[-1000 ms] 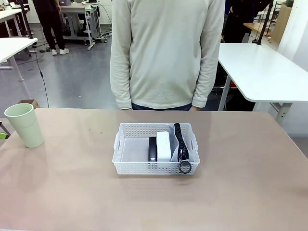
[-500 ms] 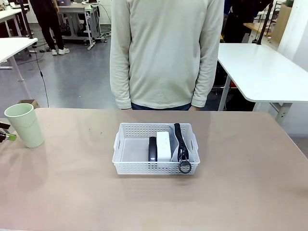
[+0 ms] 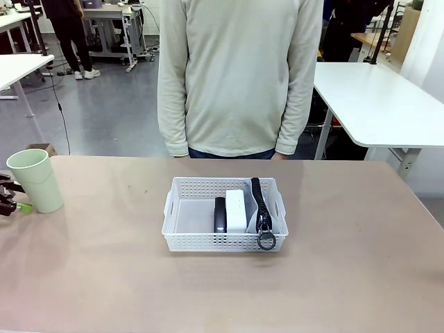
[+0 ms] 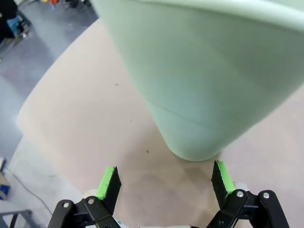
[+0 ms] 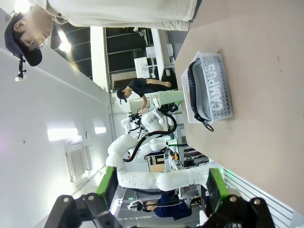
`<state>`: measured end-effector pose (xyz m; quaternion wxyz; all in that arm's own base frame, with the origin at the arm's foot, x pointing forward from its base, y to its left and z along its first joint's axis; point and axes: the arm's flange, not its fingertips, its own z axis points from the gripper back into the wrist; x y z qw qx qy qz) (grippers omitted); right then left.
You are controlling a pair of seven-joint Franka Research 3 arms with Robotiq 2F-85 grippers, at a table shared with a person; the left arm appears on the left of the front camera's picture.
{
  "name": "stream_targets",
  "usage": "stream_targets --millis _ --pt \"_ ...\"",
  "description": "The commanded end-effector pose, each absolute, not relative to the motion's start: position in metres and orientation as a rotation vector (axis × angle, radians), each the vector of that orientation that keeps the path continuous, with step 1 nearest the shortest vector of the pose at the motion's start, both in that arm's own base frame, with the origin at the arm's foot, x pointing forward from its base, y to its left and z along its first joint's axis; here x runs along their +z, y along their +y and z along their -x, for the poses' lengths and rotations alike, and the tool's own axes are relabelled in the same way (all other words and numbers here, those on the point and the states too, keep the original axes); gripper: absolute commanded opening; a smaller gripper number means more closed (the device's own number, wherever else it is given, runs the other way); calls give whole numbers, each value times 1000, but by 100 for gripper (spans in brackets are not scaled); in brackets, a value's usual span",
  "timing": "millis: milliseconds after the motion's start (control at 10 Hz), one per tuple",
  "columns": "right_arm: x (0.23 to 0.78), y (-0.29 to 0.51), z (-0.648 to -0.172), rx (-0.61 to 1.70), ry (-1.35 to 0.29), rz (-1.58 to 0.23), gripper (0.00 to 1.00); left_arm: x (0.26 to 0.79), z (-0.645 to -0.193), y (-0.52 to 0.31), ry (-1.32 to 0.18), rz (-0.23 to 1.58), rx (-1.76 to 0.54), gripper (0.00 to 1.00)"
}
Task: Efficiently arrange items inside the basket to fit them all.
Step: Pick up the Reusable plastic cup and place it inside the Organizing basket.
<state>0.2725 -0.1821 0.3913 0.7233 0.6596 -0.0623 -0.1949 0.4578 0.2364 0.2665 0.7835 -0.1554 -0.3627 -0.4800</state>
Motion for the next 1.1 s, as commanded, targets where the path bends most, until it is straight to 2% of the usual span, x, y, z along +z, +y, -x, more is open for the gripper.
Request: stream_targets --millis 0,500,1000 --pt "393 -183 -272 -412 -159 -1471 100 266 -458 245 -810 353 -1109 100" --pt "393 -183 -272 -412 -159 -1471 100 259 -458 220 -830 431 -1211 100" --pt "393 -183 -272 -412 -159 -1471 100 262 -465 198 -966 514 -1226 100"
